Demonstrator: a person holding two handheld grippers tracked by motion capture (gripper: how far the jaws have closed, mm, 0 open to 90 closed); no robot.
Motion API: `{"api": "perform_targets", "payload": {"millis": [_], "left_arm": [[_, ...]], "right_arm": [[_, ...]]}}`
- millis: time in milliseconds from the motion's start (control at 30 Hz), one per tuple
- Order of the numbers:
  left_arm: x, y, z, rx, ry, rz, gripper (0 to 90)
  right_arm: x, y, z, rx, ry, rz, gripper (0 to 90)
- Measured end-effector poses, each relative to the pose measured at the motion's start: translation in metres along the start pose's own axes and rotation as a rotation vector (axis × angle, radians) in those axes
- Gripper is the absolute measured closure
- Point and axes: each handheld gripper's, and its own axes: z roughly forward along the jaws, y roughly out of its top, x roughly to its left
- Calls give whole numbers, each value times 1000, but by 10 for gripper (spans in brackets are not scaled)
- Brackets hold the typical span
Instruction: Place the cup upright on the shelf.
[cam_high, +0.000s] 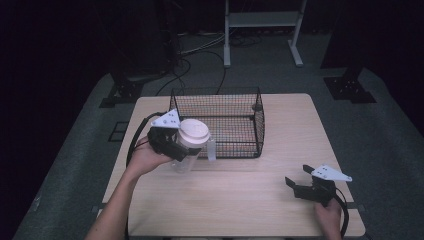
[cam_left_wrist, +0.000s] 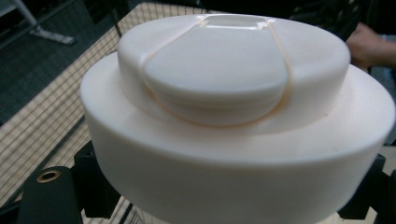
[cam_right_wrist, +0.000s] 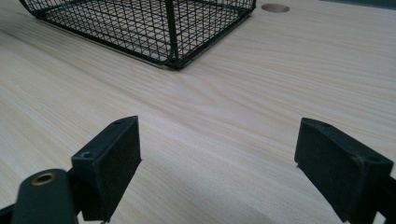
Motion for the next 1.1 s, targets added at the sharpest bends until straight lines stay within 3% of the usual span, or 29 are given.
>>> {"api": "perform_targets", "payload": {"millis": [367, 600, 800, 1100], "left_arm": [[17, 47, 16, 2, -31, 30, 151], [31, 65, 29, 12, -42, 26, 151], [42, 73, 42, 9, -50, 15, 151], [60, 75, 60, 2, -48, -38, 151]], "right_arm": [[-1, 0, 0, -4, 1, 1, 135], [-1, 0, 0, -4, 4, 1, 135], [-1, 0, 0, -6, 5, 1, 135], [-1, 0, -1, -9, 7, 1, 135]]}}
